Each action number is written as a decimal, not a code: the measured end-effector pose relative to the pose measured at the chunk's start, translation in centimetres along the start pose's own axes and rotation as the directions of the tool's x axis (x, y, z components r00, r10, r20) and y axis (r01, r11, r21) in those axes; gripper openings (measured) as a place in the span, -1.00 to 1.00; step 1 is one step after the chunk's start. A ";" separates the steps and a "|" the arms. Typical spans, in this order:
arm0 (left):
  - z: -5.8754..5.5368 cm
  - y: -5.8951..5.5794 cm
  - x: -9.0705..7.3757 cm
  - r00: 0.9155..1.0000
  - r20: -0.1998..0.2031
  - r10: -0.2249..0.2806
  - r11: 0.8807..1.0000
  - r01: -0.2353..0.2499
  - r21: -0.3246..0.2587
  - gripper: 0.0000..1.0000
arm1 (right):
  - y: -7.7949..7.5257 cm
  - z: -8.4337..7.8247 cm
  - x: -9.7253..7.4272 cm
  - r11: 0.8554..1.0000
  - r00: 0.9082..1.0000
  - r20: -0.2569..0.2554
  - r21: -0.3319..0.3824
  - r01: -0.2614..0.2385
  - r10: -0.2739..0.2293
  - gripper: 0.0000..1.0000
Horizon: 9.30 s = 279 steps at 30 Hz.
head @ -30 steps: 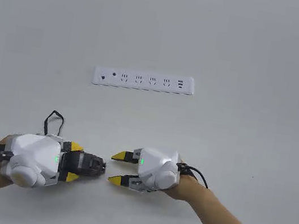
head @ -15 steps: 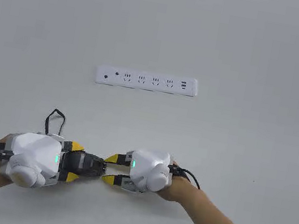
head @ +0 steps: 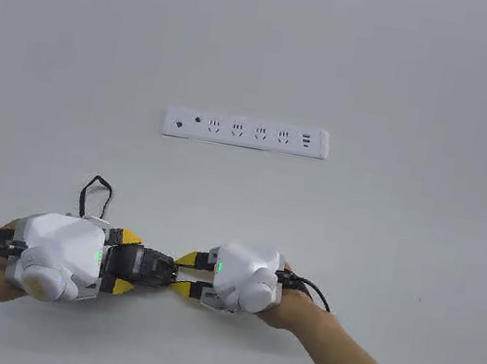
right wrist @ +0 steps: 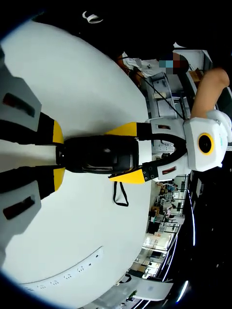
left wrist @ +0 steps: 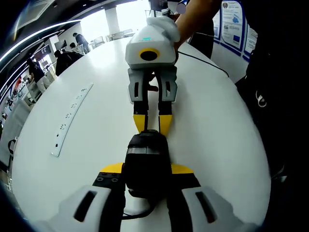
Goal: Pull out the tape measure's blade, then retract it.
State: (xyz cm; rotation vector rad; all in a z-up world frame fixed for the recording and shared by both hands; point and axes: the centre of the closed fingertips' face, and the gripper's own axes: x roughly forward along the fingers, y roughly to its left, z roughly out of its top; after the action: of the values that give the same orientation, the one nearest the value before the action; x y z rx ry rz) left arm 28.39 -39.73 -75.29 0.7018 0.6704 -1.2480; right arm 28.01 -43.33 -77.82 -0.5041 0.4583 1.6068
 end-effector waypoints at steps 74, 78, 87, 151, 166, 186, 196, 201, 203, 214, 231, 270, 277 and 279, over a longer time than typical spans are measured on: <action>0.0 0.1 -0.4 1.000 0.009 0.002 1.000 -0.002 -0.028 -0.43 | -0.3 -1.5 -4.1 1.000 1.000 -0.027 0.027 -0.011 0.012 -0.86; 0.1 0.1 -0.4 1.000 0.010 0.002 1.000 -0.002 -0.030 -0.43 | -0.3 -1.8 -4.6 1.000 1.000 -0.029 0.029 -0.010 0.011 -0.86; 0.3 0.0 -0.5 1.000 0.011 -0.001 0.999 0.002 -0.032 -0.43 | -0.2 -2.4 -5.7 0.999 0.999 -0.036 0.036 -0.009 0.010 -0.86; 1.1 -0.1 -0.5 1.000 -0.009 -0.008 1.000 0.008 -0.019 -0.43 | 0.2 -6.8 -13.6 0.999 0.999 -0.047 0.051 0.012 -0.009 -0.86; 1.7 -0.2 -0.6 1.000 -0.011 -0.010 1.000 0.010 -0.018 -0.43 | 0.2 -8.0 -15.3 0.998 0.998 -0.064 0.061 0.026 -0.022 -0.86; 0.1 0.0 -0.1 1.000 -0.017 -0.013 1.000 0.013 -0.014 -0.43 | 0.2 -9.7 -18.1 0.996 0.994 -0.098 0.070 0.056 -0.049 -0.86; 0.3 -0.1 0.0 1.000 -0.025 -0.016 1.000 0.016 -0.006 -0.43 | 0.3 -10.0 -18.9 0.996 0.993 -0.103 0.066 0.065 -0.058 -0.86; 0.6 -0.1 0.0 0.999 -0.028 -0.016 1.000 0.016 -0.005 -0.43 | 0.3 -10.5 -19.1 0.995 0.992 -0.108 0.071 0.066 -0.058 -0.86; 0.7 -0.1 0.0 0.999 -0.028 -0.016 1.000 0.016 -0.006 -0.43 | 0.3 -10.6 -19.3 0.995 0.992 -0.107 0.073 0.067 -0.059 -0.86; 0.9 -0.2 0.0 0.999 -0.033 -0.020 1.000 0.020 -0.003 -0.43 | 0.5 -11.4 -20.1 0.994 0.991 -0.114 0.086 0.073 -0.063 -0.85; 1.7 -0.3 -0.1 0.999 -0.033 -0.023 1.000 0.023 -0.009 -0.42 | 0.3 -12.3 -19.9 0.995 0.988 -0.132 0.056 0.084 -0.076 -0.81; 1.0 -0.2 0.6 0.999 -0.039 -0.009 1.000 0.009 -0.015 -0.28 | 0.1 -13.3 -19.5 0.988 0.978 -0.165 0.068 0.140 -0.128 -0.53; 0.7 0.0 0.1 1.000 -0.020 0.013 0.997 -0.014 -0.069 -0.16 | 0.0 -12.8 -19.8 0.971 0.967 -0.179 0.119 0.206 -0.183 -0.30; 0.8 0.0 -0.2 1.000 -0.012 0.025 0.996 -0.026 -0.087 -0.12 | 0.2 -12.6 -19.8 0.967 0.967 -0.169 0.135 0.214 -0.190 -0.28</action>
State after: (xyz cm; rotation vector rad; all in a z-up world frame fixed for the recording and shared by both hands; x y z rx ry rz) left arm 28.45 -40.27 -74.66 0.6441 0.7186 -1.1855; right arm 30.01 -66.74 -76.85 -0.5441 0.6215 1.3298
